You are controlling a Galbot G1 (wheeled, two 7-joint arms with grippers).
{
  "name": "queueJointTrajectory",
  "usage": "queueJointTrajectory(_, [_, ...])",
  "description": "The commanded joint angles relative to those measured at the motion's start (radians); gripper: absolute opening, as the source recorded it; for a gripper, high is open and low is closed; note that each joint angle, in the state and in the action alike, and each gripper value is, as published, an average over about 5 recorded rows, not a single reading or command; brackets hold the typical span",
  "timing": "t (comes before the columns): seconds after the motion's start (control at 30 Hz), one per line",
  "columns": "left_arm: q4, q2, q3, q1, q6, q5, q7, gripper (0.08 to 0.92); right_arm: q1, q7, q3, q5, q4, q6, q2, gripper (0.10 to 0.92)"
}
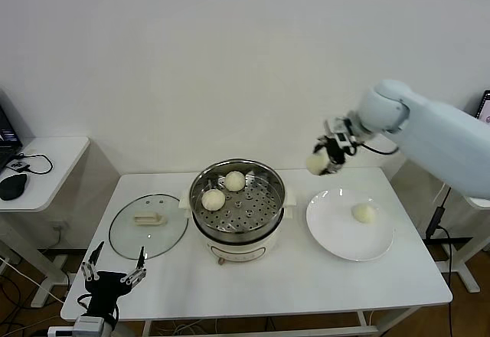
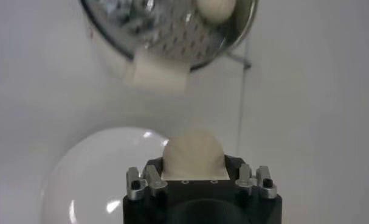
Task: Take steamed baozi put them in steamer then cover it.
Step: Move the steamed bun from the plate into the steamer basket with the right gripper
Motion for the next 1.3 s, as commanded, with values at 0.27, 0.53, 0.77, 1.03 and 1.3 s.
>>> queueJointTrajectory(0.27, [-0.012,-0.008,-0.02,0.01,0.002,0.005,-0.001,0.823,-0.008,0.061,-0.122,0.045,-0.029,0.078,0.262,0.636])
queueJointTrajectory(0.53, [-0.018,-0.005,-0.046,0.012,0.002,-0.004,0.002,0.823,-0.086,0.117,-0.187,-0.077,-0.057,0.208,0.308,0.636])
queueJointTrajectory(0.77, [-0.013,-0.024,-0.042,0.008,0.001,0.0,0.001,0.823,-0.097,0.13,-0.214,-0.142,-0.034,0.279,0.333,0.636])
queueJointTrajectory(1.03, [-0.013,-0.031,-0.044,0.01,-0.001,-0.002,0.0,0.823,-0.086,0.12,-0.242,-0.177,-0.024,0.359,0.346,0.638])
queueJointTrajectory(1.3, [-0.011,-0.034,-0.044,0.011,-0.002,-0.003,-0.001,0.823,-0.075,0.107,-0.257,-0.155,0.0,0.4,0.359,0.645])
